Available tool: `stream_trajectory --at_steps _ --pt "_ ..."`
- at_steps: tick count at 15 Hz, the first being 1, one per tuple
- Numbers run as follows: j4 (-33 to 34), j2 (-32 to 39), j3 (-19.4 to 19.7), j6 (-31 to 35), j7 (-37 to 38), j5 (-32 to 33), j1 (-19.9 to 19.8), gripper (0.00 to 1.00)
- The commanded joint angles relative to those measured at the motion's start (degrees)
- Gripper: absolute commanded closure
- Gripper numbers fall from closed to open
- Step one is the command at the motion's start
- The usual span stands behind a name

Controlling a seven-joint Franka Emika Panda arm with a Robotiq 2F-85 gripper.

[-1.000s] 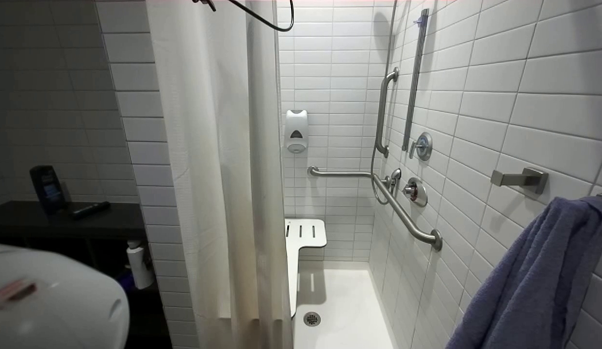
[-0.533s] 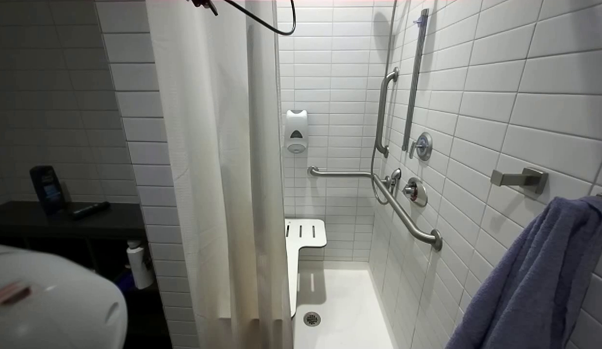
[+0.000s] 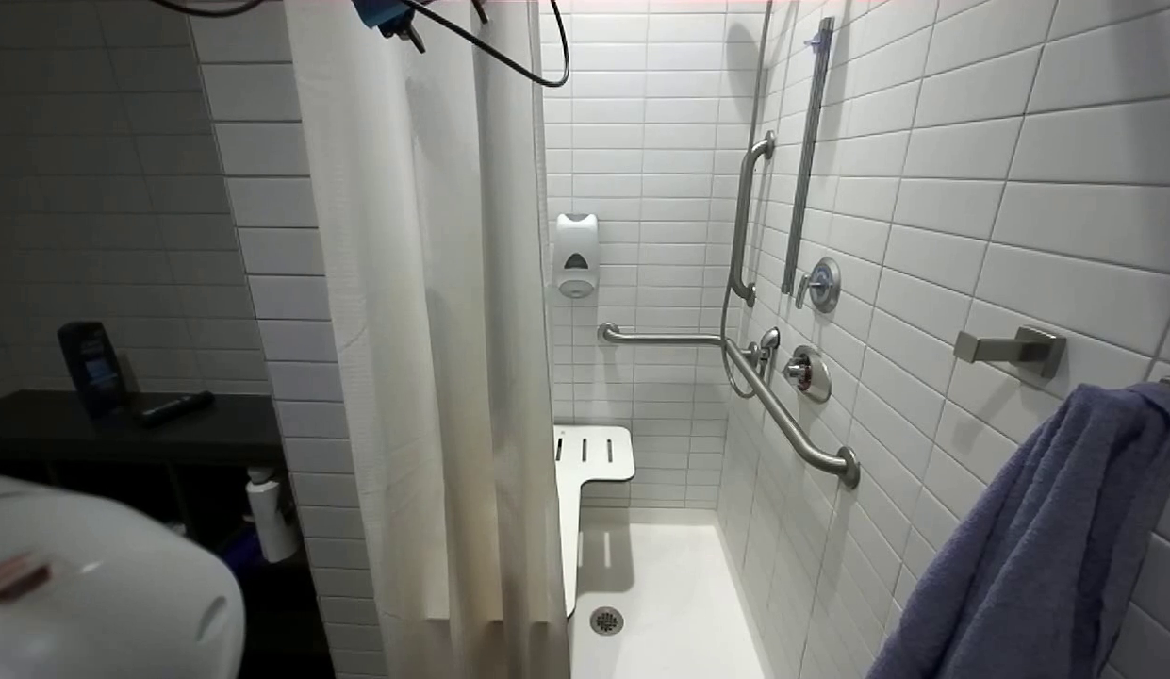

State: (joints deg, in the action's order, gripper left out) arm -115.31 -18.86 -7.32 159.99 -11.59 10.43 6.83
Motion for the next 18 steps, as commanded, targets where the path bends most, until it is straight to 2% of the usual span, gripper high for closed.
stream_trajectory --at_steps 1,2,3,5,12,13,14,15,16,18 --pt "2.8 1.8 -1.6 1.1 2.4 3.2 -1.7 0.00" --pt "2.9 1.6 -1.8 1.4 2.4 3.9 -1.8 0.25" --pt "3.0 1.4 -2.2 1.6 2.8 5.1 -2.2 0.26" --pt "3.3 1.0 -3.0 1.7 3.6 7.0 -2.9 0.39" --pt "4.5 1.2 -6.0 2.2 10.1 12.6 -6.4 0.94" --pt "4.6 1.2 -6.5 2.1 11.1 13.6 -7.1 0.99" --pt "4.8 1.0 -7.5 1.7 13.2 15.4 -8.6 0.60" --pt "4.9 0.8 -8.3 1.8 14.2 17.4 -9.6 0.64" --pt "5.0 0.7 -9.0 1.8 15.5 19.0 -10.4 0.64" --pt "4.8 -0.1 -10.2 1.9 17.7 21.9 -11.7 0.54"
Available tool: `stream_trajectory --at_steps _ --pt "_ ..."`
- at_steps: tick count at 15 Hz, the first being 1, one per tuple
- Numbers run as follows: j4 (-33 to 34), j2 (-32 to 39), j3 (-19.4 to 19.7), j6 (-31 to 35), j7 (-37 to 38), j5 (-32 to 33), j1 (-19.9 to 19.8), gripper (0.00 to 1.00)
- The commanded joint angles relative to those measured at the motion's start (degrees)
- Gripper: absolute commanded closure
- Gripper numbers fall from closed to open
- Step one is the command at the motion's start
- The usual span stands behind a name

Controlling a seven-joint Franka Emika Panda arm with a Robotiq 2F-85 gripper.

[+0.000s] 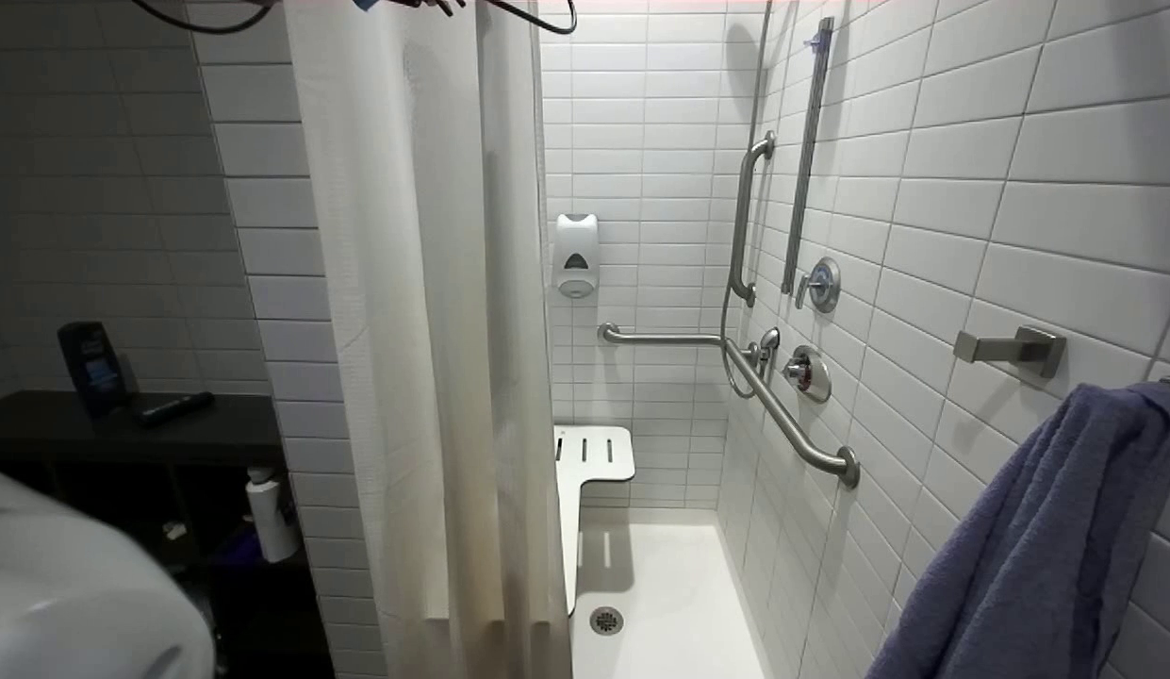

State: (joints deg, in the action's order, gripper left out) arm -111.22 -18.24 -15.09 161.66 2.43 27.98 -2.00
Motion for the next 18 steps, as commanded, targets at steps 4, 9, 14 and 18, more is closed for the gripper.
stream_trajectory --at_steps 4,9,14,18 --pt "-0.6 -3.8 -4.7 0.2 9.8 8.6 -5.2 0.27" --pt "-1.7 -6.6 -7.0 -3.2 17.7 9.8 -8.1 0.00" --pt "-0.8 -7.4 -9.3 -15.1 27.3 9.4 -9.1 0.00" --pt "0.7 -7.3 -11.6 -24.2 37.3 11.4 -9.3 0.00"
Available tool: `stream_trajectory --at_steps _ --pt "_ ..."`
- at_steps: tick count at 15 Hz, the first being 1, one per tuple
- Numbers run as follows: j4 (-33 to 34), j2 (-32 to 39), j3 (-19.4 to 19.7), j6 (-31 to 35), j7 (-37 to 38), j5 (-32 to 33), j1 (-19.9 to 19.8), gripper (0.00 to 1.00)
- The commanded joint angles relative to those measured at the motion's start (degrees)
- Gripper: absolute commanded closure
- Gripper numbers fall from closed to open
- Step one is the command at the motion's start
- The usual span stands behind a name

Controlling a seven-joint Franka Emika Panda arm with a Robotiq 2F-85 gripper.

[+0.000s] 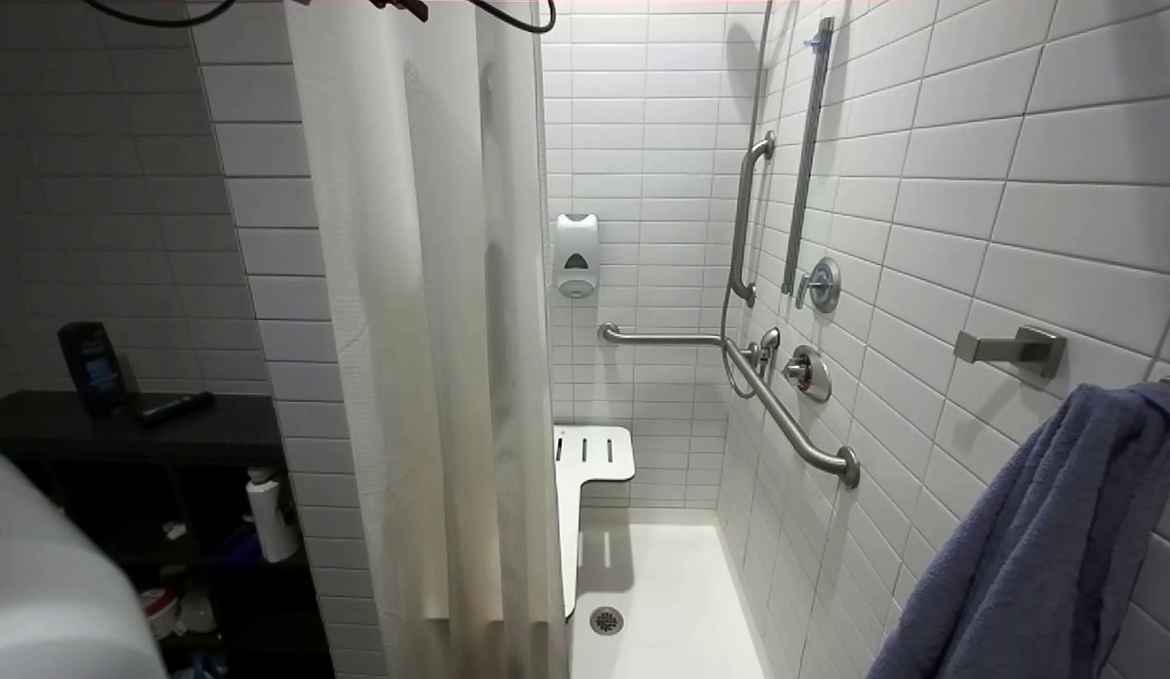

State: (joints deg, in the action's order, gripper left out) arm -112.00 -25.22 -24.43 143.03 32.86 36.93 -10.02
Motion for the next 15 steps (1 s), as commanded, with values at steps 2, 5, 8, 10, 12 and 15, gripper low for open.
stream_trajectory --at_steps 2,5,8,10,12,15 --pt "2.6 0.6 -3.3 -9.7 11.5 4.7 -0.8 0.00" --pt "1.0 0.8 0.3 -10.3 14.7 7.2 1.1 0.00" --pt "0.2 1.0 3.1 -8.1 15.4 10.0 1.9 0.00" --pt "0.1 1.6 5.5 -5.3 14.5 11.7 2.5 0.00" --pt "-0.6 2.8 9.6 3.3 11.6 10.6 4.7 0.00" --pt "-2.8 3.6 13.6 15.6 6.2 6.5 7.4 0.00"
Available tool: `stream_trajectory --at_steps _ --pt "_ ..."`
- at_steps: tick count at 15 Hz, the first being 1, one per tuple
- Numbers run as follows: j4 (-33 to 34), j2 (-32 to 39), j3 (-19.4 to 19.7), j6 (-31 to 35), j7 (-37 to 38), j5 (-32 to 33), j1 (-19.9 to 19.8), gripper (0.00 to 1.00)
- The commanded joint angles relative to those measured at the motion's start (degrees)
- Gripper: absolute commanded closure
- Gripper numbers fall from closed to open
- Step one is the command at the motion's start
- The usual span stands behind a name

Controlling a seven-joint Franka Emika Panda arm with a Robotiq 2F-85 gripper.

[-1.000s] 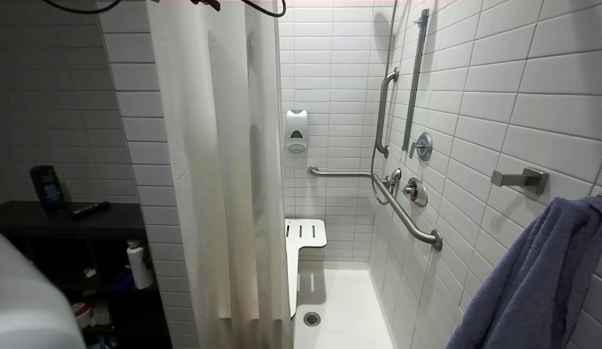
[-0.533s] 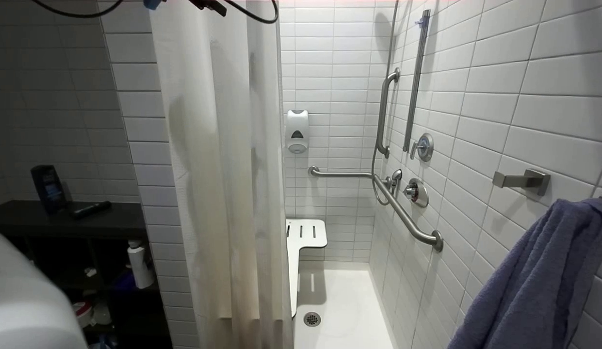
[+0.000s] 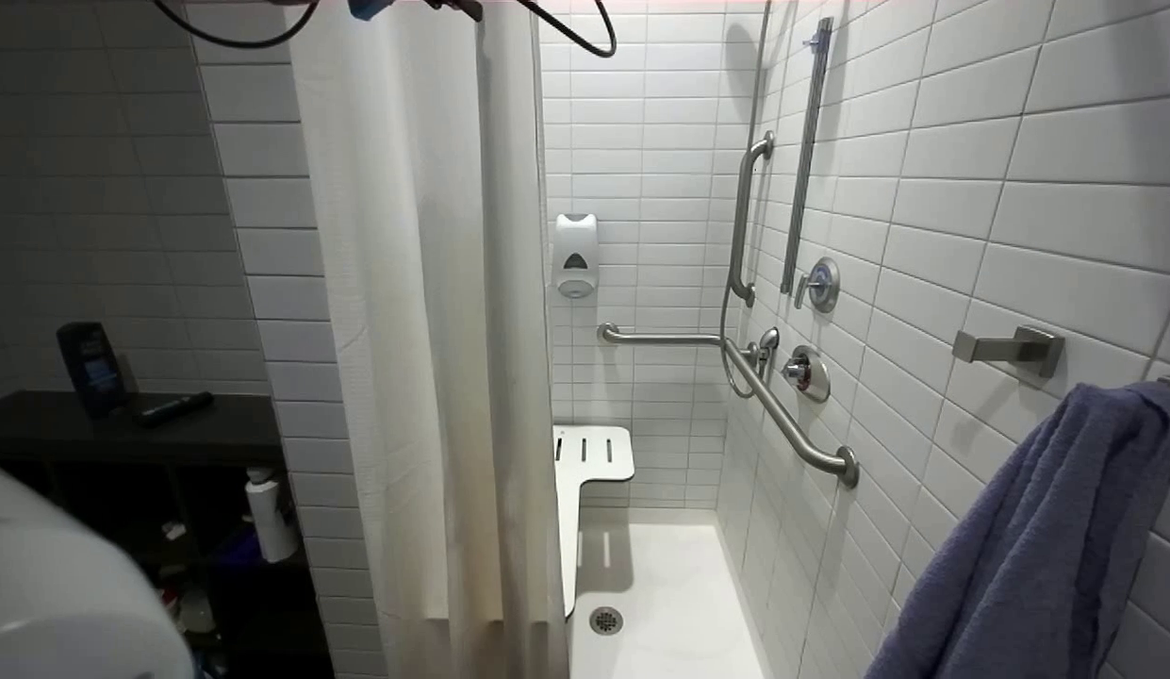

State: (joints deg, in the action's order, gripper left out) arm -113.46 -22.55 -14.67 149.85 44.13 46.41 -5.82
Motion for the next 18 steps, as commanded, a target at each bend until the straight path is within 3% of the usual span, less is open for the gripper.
stream_trajectory --at_steps 1,3,5,6,7,9,11,12,13,14,18 --pt "-2.1 1.3 5.1 12.8 -7.5 -5.1 4.1 0.00" --pt "-3.9 2.2 9.0 20.2 -12.9 -9.9 7.9 0.00" --pt "-6.0 3.0 10.0 26.1 -23.5 -20.6 10.4 0.00" --pt "-6.8 3.5 15.2 27.5 -26.9 -22.2 17.5 0.03" --pt "-7.5 3.5 17.4 28.1 -31.2 -25.4 21.0 0.26" --pt "-8.1 2.2 20.4 25.3 -36.2 -27.0 25.9 0.29" --pt "-7.9 1.2 22.0 23.1 -39.9 -26.7 28.8 0.44" --pt "-7.4 0.8 21.9 21.6 -40.7 -25.6 28.7 0.37" --pt "-7.3 0.0 21.3 20.4 -41.1 -24.2 27.9 0.16" --pt "-7.4 -0.2 16.8 20.3 -46.1 -29.2 23.3 0.12" --pt "-6.3 -1.8 13.5 17.4 -50.7 -30.9 19.5 0.00"
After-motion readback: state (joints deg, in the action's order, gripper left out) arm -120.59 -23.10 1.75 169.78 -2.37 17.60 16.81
